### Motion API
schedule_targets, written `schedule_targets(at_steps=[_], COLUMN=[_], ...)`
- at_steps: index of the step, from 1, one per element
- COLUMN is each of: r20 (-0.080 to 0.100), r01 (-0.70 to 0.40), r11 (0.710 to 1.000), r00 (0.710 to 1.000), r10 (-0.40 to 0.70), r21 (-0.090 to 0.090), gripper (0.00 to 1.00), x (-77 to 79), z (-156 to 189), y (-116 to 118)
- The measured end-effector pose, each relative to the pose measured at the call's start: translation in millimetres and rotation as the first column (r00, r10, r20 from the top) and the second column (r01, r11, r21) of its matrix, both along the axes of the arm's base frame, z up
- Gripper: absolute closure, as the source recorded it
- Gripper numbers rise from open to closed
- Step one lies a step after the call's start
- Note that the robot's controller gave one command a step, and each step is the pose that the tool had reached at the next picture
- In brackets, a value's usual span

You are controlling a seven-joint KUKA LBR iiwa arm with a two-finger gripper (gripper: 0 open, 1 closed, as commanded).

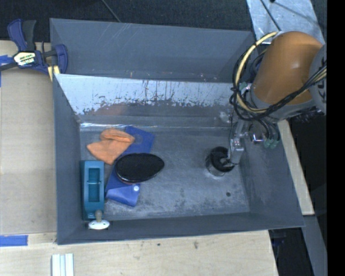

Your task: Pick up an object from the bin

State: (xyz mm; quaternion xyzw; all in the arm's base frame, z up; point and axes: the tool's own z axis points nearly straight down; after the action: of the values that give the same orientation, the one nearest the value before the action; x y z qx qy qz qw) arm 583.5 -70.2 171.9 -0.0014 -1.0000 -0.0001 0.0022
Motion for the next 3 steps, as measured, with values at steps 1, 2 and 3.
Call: schedule_targets(at_steps=[1, 2, 3], r20=[0.008, 0.013, 0.011], r01=[-0.001, -0.078, -0.124], r11=[1.0, 0.997, 0.992], r00=[1.0, 0.997, 0.992], r10=[0.001, 0.078, 0.125], r21=[-0.001, -0.002, -0.002], gripper=[0.0, 0.0, 0.0], x=[1.4, 2.1, 26.4], z=[5.0, -33.1, -75.1], y=[0.2, -13.4, -14.8])
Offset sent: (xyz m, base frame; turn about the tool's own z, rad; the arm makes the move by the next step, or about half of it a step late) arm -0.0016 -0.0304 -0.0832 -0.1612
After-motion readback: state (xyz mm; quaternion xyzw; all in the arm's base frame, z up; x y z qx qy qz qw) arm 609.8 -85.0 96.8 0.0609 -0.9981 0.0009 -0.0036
